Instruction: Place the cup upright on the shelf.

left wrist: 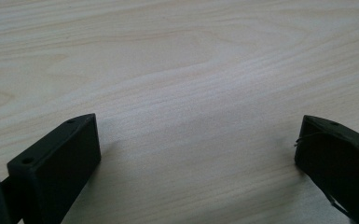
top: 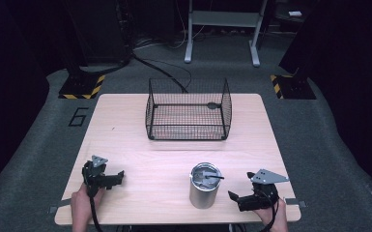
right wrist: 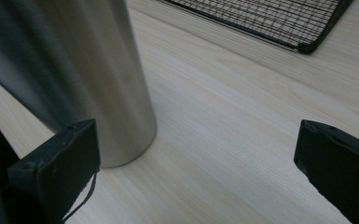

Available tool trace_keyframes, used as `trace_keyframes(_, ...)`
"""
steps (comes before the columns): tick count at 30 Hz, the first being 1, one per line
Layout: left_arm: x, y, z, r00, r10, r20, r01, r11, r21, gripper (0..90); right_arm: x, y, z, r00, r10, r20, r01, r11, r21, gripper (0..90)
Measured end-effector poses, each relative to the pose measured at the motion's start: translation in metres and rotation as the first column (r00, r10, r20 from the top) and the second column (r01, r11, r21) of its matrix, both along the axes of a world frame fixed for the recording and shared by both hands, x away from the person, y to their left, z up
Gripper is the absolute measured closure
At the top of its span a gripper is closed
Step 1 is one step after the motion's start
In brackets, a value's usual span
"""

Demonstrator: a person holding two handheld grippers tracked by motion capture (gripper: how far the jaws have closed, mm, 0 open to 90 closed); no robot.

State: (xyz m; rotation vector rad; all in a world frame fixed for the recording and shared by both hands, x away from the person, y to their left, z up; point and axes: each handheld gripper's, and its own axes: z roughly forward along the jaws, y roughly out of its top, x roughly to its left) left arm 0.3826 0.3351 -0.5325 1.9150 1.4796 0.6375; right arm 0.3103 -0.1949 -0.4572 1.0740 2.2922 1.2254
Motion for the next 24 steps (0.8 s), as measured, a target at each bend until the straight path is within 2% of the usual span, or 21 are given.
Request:
trace_keyframes(1,0.000,0.000,0.000,1.0000,0.000,0.000,0.000,1.0000,-0.001,0.0,-0.002,0.004,0.002,0.9999,0.009,0.005,-0.009,1.000,0.018,0.0)
trace_keyframes(8,0.000,0.000,0.000,1.0000,0.000,0.000,0.000,1.0000,0.000,0.0,-0.009,0.010,0.012,0.9971,0.075,0.014,-0.075,0.996,0.043,0.0)
trace_keyframes(12,0.000,0.000,0.000,1.0000,0.000,0.000,0.000,1.0000,0.000,0.1,-0.012,0.018,0.020,0.9899,0.139,0.030,-0.140,0.989,0.048,0.0)
trace_keyframes(14,0.000,0.000,0.000,1.0000,0.000,0.000,0.000,1.0000,0.000,0.0,-0.012,0.022,0.021,0.9899,0.138,0.031,-0.139,0.989,0.047,0.0)
trace_keyframes(15,0.000,0.000,0.000,1.0000,0.000,0.000,0.000,1.0000,0.000,0.0,-0.012,0.027,0.022,0.9865,0.159,0.039,-0.161,0.986,0.046,0.0)
trace_keyframes(18,0.000,0.000,0.000,1.0000,0.000,0.000,0.000,1.0000,0.000,0.0,-0.012,0.032,0.023,0.9853,0.167,0.038,-0.168,0.985,0.046,0.0)
trace_keyframes(22,0.000,0.000,0.000,1.0000,0.000,0.000,0.000,1.0000,0.000,0.0,-0.008,0.045,0.025,0.9776,0.203,0.058,-0.206,0.977,0.051,0.0)
trace_keyframes(24,0.000,0.000,0.000,1.0000,0.000,0.000,0.000,1.0000,0.000,0.1,-0.008,0.047,0.025,0.9769,0.205,0.061,-0.208,0.977,0.051,0.0)
